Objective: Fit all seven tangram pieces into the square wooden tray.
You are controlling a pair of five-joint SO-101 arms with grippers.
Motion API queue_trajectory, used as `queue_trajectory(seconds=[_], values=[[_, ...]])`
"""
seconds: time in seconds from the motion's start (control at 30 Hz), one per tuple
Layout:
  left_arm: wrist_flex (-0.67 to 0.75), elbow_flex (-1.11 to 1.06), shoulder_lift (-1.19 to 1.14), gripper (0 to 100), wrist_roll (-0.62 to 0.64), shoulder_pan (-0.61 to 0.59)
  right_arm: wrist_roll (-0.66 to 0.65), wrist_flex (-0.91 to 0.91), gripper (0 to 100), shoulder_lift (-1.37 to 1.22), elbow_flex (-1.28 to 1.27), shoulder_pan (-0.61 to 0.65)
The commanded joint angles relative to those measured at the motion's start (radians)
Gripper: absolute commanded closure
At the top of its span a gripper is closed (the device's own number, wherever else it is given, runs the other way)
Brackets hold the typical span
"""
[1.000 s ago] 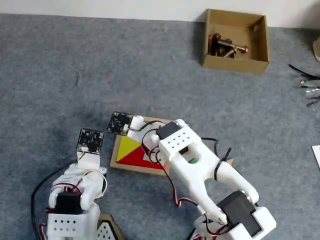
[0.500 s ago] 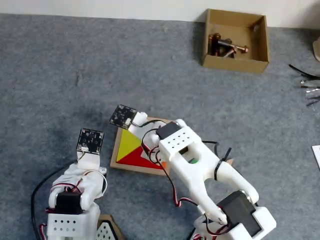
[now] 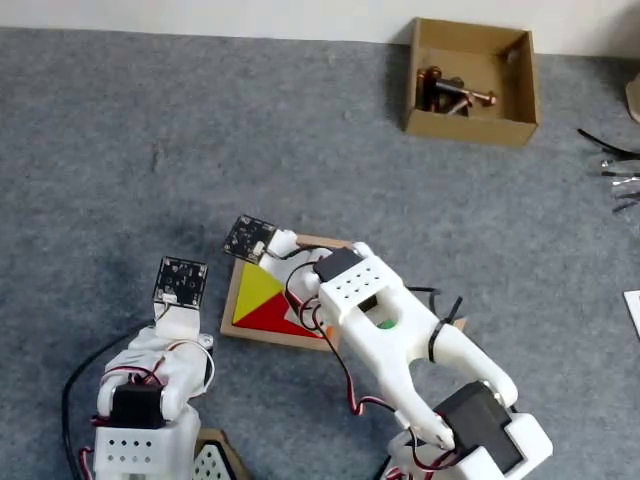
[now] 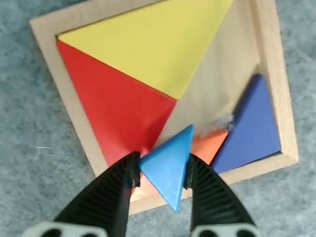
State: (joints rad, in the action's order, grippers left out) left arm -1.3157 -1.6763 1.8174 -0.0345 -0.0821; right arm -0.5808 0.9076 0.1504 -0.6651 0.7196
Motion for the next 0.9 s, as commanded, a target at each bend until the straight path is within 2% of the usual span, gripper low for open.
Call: queue_trajectory(seconds=[0.0,0.87], values=[[-0.005,-0.019,0.005,99,-0.009,-0.010,0.009,-0.015,92.8,0.059,0.008,0.010],[-0.005,-0.019,0.005,99,-0.009,-0.010,0.011,-0.019,92.8,0.056,-0.015,0.008]])
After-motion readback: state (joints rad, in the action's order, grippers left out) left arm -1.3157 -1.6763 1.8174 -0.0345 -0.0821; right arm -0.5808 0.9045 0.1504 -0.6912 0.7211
